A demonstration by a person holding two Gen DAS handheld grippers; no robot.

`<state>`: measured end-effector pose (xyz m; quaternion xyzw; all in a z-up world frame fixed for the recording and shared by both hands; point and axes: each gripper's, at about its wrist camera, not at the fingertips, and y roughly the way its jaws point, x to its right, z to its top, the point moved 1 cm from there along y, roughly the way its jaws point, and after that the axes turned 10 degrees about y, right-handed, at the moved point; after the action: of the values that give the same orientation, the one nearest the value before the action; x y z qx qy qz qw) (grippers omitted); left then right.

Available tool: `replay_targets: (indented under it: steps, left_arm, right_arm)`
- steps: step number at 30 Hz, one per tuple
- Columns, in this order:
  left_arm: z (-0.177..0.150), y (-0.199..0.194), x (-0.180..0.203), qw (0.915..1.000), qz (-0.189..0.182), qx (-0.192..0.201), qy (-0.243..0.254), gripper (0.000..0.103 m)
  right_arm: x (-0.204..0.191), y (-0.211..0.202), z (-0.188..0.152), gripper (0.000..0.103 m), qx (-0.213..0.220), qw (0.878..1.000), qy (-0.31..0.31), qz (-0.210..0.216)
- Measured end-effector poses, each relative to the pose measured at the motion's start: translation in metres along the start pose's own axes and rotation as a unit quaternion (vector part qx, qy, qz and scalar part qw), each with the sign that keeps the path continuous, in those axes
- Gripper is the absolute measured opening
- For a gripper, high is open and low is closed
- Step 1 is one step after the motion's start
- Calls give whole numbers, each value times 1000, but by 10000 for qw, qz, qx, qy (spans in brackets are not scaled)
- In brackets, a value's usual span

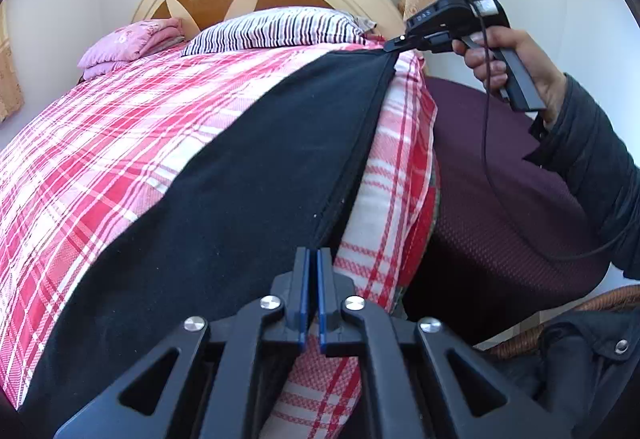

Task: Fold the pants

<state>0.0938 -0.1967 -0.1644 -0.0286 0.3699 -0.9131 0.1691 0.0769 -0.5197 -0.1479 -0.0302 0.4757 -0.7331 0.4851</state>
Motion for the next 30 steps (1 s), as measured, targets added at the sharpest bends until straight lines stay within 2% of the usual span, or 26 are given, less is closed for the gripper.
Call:
replay_targets:
  steps: [5, 9, 11, 13, 15, 17, 20, 21, 23, 25, 27, 29, 30]
  left_arm:
    - [-4, 5, 1, 9999, -74, -116, 16, 4]
    - [-7, 9, -3, 9999, 40, -74, -67, 5]
    - [-7, 6, -6, 9999, 104, -13, -118, 6]
    - [-8, 3, -6, 9998, 110, 26, -150, 11]
    - [-10, -5, -6, 9997, 199, 107, -135, 20]
    - [-13, -16, -5, 9990, 334, 255, -117, 32]
    - [-16, -25, -7, 9977, 570, 344, -130, 50]
    - [-19, -26, -9, 9977, 572, 327, -170, 50]
    - [-24, -24, -12, 9987, 338, 260, -291, 50]
    - [-29, -17, -8, 9995, -48, 113, -288, 50]
    - [-34, -11, -2, 9998, -130, -44, -164, 50]
    - [-37, -10, -1, 9999, 17, -126, -88, 50]
    - [-38, -13, -3, 9998, 117, -88, -109, 50]
  right_arm:
    - [3, 13, -5, 4, -75, 9996, -116, -254]
    - [-2, 18, -9, 5, -140, 9979, -386, -498]
    - [-3, 15, -9, 10, -127, 9979, -317, -552]
    - [-7, 8, -9, 28, -14, 9968, -384, -697]
    - [-20, -4, -12, 45, 234, 9944, -610, -828]
    - [-33, -14, -15, 47, 379, 9928, -801, -801]
    - [-60, -26, -28, 47, 428, 9924, -1110, -320]
    - [-71, -27, -36, 47, 277, 9922, -1216, 87]
    - [-87, -21, -49, 48, -59, 9898, -1319, 533]
    - [-103, -9, -68, 48, -599, 9829, -1442, 975]
    - [-120, 3, -90, 48, -1129, 9712, -1495, 1475]
    - [-135, 10, -112, 48, -1557, 9573, -1567, 1863]
    - [-146, 15, -128, 48, -1876, 9443, -1614, 2169]
